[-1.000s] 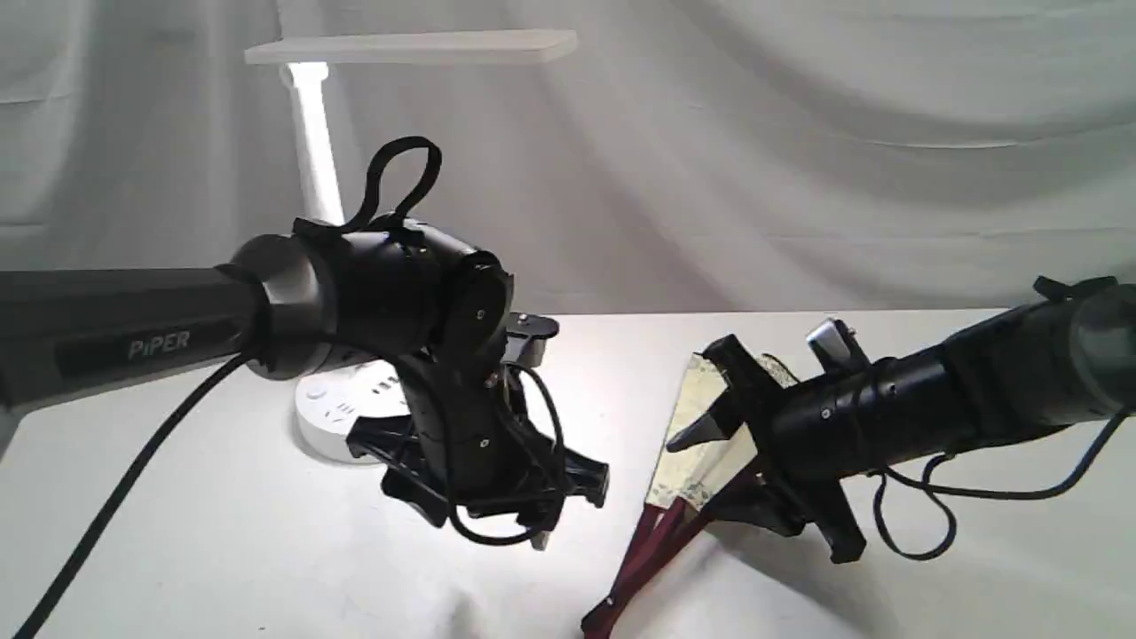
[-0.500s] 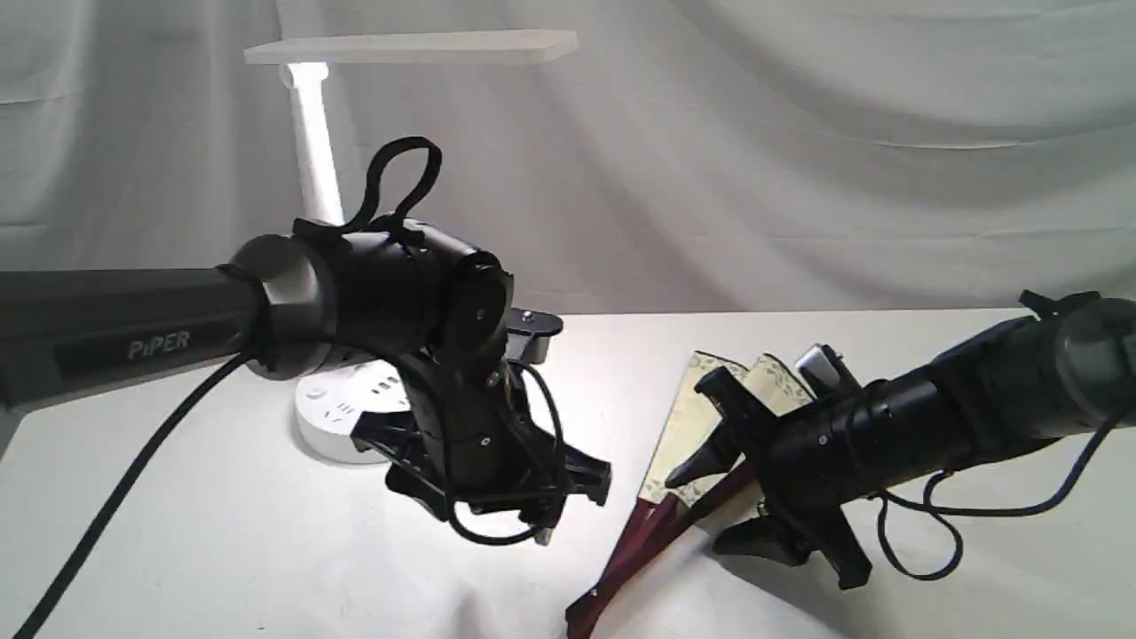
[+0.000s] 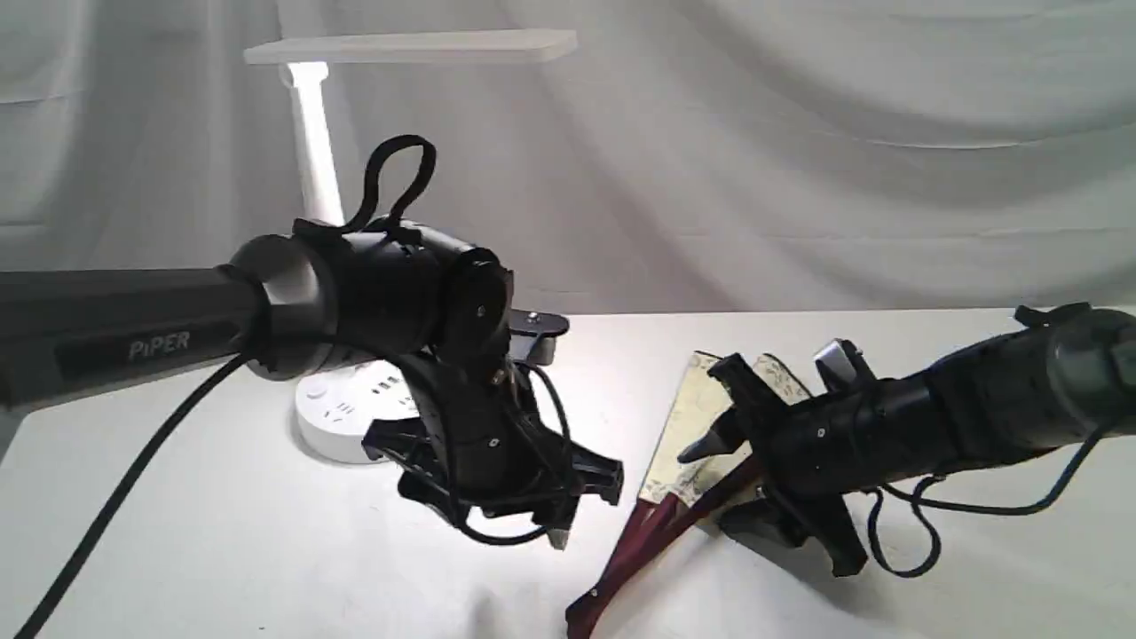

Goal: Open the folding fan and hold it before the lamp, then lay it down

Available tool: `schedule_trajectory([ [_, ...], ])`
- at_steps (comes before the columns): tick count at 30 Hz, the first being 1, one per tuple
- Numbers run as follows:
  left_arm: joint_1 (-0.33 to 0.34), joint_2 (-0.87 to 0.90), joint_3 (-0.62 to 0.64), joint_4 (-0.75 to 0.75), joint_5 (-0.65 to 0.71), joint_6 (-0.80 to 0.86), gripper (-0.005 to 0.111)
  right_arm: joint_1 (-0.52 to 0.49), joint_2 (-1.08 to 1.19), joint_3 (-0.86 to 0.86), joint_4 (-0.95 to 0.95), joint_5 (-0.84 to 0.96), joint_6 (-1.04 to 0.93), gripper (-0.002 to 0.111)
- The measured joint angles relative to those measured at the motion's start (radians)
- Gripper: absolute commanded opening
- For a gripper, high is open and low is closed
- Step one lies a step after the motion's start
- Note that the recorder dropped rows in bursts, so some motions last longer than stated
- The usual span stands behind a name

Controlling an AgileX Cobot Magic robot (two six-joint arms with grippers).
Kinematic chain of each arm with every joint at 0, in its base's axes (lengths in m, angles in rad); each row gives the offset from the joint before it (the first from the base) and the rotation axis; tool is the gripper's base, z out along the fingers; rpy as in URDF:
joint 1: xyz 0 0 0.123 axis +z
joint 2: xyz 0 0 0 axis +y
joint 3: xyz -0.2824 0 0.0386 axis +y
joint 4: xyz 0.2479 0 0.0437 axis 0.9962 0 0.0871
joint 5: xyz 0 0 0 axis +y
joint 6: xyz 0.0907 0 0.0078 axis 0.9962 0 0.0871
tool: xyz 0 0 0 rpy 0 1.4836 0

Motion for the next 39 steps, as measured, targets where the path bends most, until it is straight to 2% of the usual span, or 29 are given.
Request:
schedule_trajectory([
  [5, 0.000, 0.013, 0.002, -0.084, -0.012, 0.064, 0.067, 0.000, 0.016, 0.000, 0.091, 0.009, -0.067, 0.055],
  [13, 0.000, 0.024, 0.003, -0.155, -0.107, 0.109, 0.067, 0.000, 0.034, 0.000, 0.244, -0.003, -0.242, 0.055],
  [20, 0.000, 0.043, 0.003, -0.285, -0.115, 0.200, 0.067, 0.000, 0.045, 0.000, 0.322, -0.004, -0.320, 0.052],
  [23, 0.000, 0.045, 0.003, -0.300, -0.118, 0.211, 0.067, 0.000, 0.051, 0.000, 0.340, -0.008, -0.369, 0.048],
  [33, 0.000, 0.045, 0.003, -0.231, -0.085, 0.222, 0.067, 0.000, 0.054, 0.000, 0.345, -0.016, -0.410, 0.012],
  [39, 0.000, 0.045, 0.003, -0.204, -0.062, 0.222, 0.067, 0.000, 0.054, 0.000, 0.354, 0.002, -0.430, 0.000],
])
